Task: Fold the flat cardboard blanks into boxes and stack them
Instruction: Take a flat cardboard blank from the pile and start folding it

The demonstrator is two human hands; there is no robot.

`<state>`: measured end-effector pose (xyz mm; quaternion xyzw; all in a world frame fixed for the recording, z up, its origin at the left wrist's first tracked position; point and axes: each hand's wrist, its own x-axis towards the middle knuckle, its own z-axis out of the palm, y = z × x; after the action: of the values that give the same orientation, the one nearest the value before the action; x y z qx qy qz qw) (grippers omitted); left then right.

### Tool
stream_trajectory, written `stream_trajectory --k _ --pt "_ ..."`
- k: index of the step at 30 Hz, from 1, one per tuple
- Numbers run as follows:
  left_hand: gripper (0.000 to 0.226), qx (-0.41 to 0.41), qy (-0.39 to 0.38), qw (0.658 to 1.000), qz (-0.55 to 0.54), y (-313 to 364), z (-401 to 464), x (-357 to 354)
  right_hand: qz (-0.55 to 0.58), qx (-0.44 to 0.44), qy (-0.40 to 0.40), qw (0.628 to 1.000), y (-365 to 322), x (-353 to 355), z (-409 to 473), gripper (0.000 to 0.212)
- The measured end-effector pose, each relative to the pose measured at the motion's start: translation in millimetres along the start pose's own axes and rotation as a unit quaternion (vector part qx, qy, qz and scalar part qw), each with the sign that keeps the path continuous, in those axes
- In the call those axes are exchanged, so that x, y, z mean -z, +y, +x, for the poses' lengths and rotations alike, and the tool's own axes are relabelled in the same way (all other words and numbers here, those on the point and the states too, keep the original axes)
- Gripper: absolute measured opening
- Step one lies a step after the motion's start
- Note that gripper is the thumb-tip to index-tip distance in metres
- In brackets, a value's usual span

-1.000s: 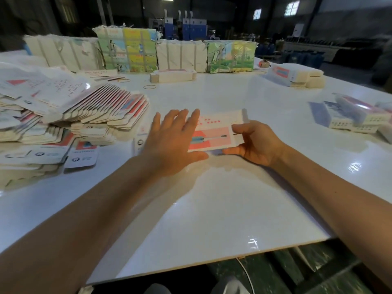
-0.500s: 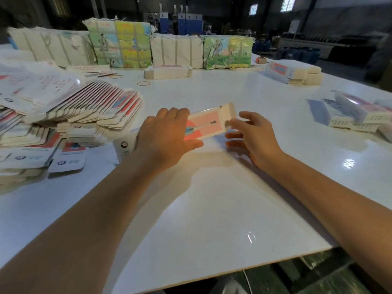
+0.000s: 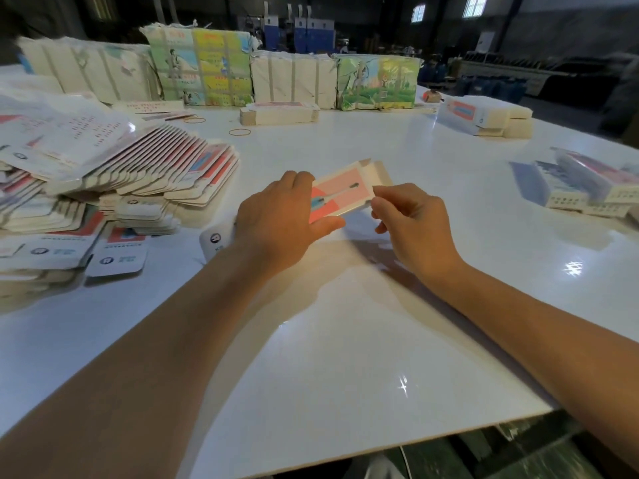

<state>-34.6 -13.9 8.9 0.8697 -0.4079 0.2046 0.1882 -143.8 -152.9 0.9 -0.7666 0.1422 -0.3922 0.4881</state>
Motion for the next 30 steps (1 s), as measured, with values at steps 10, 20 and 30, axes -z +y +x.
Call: stream_trajectory --k 10,20,30 --pt "0.064 -0.058 0.006 0.997 0.043 5 -7 -1 -0.039 -0.046 -0.029 0.998 -1 1 1 0.059" --pt "0.065 -0.073 0.026 0.995 0.066 11 -11 -2 -0.120 0.025 -0.017 0.992 -5 -1 -3 0.018" --pt "0.065 -0.077 0.056 0.995 0.007 7 -10 3 -0.143 0.100 0.003 0.985 -5 2 -3 0.011"
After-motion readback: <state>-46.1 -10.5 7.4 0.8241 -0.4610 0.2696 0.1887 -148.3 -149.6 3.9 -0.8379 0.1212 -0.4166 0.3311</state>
